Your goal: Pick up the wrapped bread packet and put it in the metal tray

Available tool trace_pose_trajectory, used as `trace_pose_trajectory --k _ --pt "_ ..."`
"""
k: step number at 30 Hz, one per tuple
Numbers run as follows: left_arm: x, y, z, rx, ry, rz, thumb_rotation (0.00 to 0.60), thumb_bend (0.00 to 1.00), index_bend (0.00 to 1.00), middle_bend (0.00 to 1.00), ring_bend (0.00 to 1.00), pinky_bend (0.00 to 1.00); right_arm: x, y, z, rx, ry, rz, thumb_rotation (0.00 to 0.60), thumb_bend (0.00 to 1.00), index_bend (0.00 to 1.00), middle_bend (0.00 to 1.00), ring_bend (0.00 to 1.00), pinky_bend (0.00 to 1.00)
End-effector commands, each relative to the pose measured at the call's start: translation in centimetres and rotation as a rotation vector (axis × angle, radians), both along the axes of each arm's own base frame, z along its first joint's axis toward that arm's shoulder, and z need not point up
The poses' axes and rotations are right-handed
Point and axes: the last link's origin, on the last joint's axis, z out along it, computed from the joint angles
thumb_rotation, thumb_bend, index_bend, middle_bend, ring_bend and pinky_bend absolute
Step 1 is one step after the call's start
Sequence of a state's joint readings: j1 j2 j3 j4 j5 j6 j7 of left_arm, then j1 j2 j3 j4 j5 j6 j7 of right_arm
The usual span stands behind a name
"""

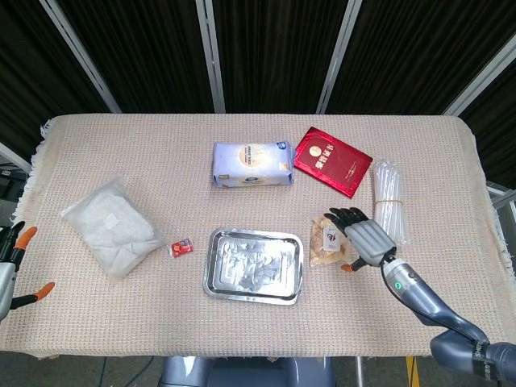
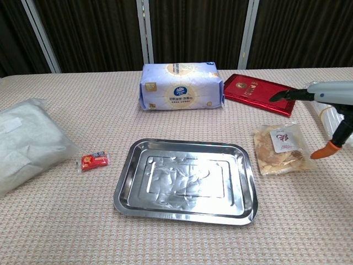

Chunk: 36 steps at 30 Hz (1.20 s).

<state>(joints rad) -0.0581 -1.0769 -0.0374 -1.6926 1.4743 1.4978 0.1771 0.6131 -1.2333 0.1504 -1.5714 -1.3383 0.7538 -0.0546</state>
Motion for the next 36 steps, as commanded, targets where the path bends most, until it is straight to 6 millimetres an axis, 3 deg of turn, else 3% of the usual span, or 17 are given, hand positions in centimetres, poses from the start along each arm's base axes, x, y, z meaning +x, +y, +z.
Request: trace_pose_trajectory --k 1,20,23,26,28,30,32,36 --pt "0.1 0.0 0.0 -0.002 -0.001 -0.002 0.51 0.04 0.09 0.0 0.0 0.0 0.2 -0.9 -1.2 0.022 0.037 0.004 0.6 0.0 0.0 0.0 0.0 0.01" --pt "-0.5 -0.2 -0.1 -0.002 -0.005 0.021 0.509 0.04 0.09 0.0 0.0 0.0 0.0 -3.1 -4.3 0.073 0.133 -0.037 0.6 0.0 0.0 0.0 0.0 0.02" --pt "-0.6 -0.3 -0.1 -0.001 -0.008 0.026 0.51 0.04 0.09 0.0 0.0 0.0 -0.4 -3.3 -4.5 0.078 0.141 -0.056 0.6 0.0 0.04 0.04 0.0 0.05" --pt "-0.7 -0.3 -0.2 -0.003 -0.011 0.028 0.511 0.04 0.09 0.0 0.0 0.0 -0.7 -3.5 -4.7 0.079 0.142 -0.079 0.6 0.05 0.15 0.16 0.03 0.19" --pt "-0.8 -0.2 -0.3 -0.007 -0.014 0.027 0.507 0.04 0.09 0.0 0.0 0.0 -0.7 -3.6 -4.9 0.063 0.142 -0.074 0.6 0.12 0.29 0.27 0.12 0.32" --pt "-0.7 -0.2 -0.4 -0.01 -0.016 0.024 0.508 0.04 0.09 0.0 0.0 0.0 -0.7 -3.5 -5.1 0.057 0.143 -0.068 0.6 0.16 0.37 0.34 0.2 0.4" --pt "-0.7 -0.1 -0.3 -0.009 -0.016 0.02 0.51 0.04 0.09 0.0 0.0 0.0 -0.5 -3.5 -5.1 0.047 0.132 -0.058 0.6 0.18 0.43 0.39 0.26 0.46" --pt "-0.7 -0.1 -0.3 -0.005 -0.014 0.022 0.511 0.04 0.09 0.0 0.0 0.0 1.5 -3.1 -3.9 -0.003 0.067 0.006 0.6 0.19 0.45 0.41 0.29 0.48"
